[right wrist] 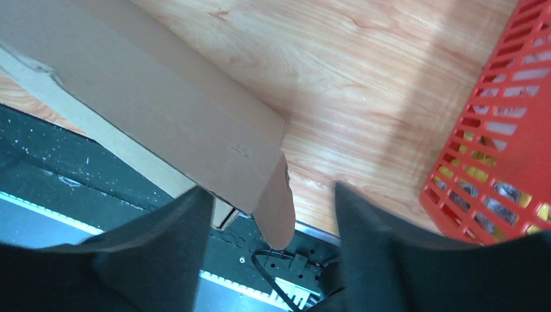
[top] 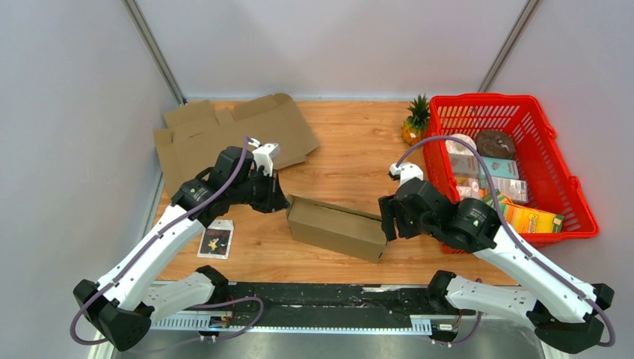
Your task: Fold the paper box
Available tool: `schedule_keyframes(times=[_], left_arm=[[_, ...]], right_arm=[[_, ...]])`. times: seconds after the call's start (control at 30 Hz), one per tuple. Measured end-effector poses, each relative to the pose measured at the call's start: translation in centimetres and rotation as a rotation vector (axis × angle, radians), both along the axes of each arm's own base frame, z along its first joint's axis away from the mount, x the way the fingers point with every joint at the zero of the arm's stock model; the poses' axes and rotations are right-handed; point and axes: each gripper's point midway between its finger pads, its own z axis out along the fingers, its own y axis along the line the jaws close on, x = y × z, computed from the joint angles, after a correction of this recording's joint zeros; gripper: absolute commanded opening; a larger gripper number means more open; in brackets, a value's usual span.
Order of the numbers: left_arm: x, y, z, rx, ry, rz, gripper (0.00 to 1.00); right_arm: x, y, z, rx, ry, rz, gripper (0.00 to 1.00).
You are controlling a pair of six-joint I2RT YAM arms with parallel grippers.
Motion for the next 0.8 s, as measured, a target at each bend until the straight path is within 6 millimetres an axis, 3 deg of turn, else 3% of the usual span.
schedule_keyframes(times=[0.03, 0.07, 0.17, 0.3, 0.43, 0.8], left_arm=[[0.0, 0.0, 0.0, 0.001, 0.001, 0.0, 0.0], [0.1, -0.1, 0.0, 0.002, 0.002, 0.0, 0.0], [0.2, -0.1, 0.0, 0.005, 0.006, 0.0, 0.0], [0.3, -0.2, 0.0, 0.005, 0.011, -0.002, 0.0], [0.2, -0.2, 0.0, 0.004, 0.011, -0.003, 0.0], [0.2, -0.3, 0.0, 0.001, 0.015, -0.004, 0.0]], right_arm=[[-0.2, -0.3, -0.2, -0.004, 0.006, -0.006, 0.57], [-0.5, -0.5, -0.3, -0.007, 0.014, -0.011, 0.46], [-1.2, -1.0, -0.5, -0.008, 0.04, -0.013, 0.29], [-2.0, -1.1, -0.5, 0.018, 0.064, -0.002, 0.19], [-2.6, -1.0, -0.5, 0.043, 0.077, 0.012, 0.0], [-3.0, 1.1, 1.1, 0.133, 0.149, -0.011, 0.0]])
